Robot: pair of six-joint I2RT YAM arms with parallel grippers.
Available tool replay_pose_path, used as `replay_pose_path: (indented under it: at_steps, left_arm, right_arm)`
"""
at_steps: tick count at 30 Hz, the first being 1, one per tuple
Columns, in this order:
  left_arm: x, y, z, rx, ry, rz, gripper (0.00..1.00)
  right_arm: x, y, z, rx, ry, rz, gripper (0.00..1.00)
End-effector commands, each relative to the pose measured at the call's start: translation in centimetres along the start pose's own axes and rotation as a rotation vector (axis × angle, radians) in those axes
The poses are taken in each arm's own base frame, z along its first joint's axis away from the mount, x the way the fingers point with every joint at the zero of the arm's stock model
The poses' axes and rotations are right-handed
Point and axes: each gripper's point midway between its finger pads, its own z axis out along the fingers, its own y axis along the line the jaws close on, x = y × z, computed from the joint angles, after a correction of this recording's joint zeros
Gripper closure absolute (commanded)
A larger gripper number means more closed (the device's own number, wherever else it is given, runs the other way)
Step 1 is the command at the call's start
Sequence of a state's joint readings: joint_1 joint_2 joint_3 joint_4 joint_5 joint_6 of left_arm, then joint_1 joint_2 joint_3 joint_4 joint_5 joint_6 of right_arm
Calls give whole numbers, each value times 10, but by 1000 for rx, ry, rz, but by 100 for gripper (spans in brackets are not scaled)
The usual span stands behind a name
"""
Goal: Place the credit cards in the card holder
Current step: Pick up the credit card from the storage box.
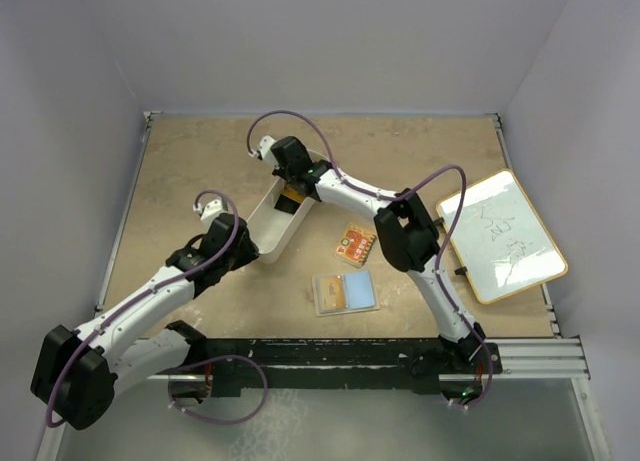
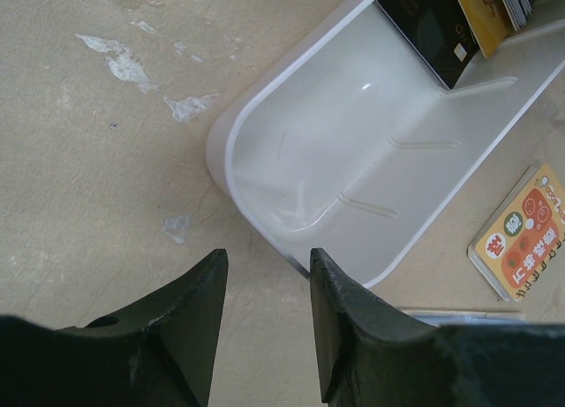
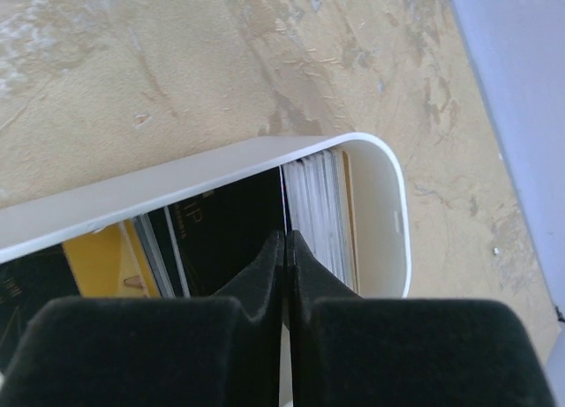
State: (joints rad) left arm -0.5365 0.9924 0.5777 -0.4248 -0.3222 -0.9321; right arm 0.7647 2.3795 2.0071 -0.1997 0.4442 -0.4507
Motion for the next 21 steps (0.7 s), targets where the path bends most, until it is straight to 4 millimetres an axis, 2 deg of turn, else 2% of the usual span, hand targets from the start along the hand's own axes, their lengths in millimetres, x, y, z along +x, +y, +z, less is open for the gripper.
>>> replay_pose_path:
  at_steps: [1, 10, 16, 21]
  left_arm:
    - [-9, -5, -4, 18, -29, -21, 61]
    - [-24, -21, -13, 51, -43, -25, 60]
    - [-30, -34, -18, 94, -40, -37, 59]
    - [-37, -47, -26, 150, -46, -55, 52]
  right_arm:
    - [-36, -30, -39, -16, -116, 85, 100]
    - [-36, -24, -59, -80, -149, 146, 100]
    - [-42, -27, -77, -107, -175, 195, 100]
    - [-47, -30, -95, -141, -196, 270, 100]
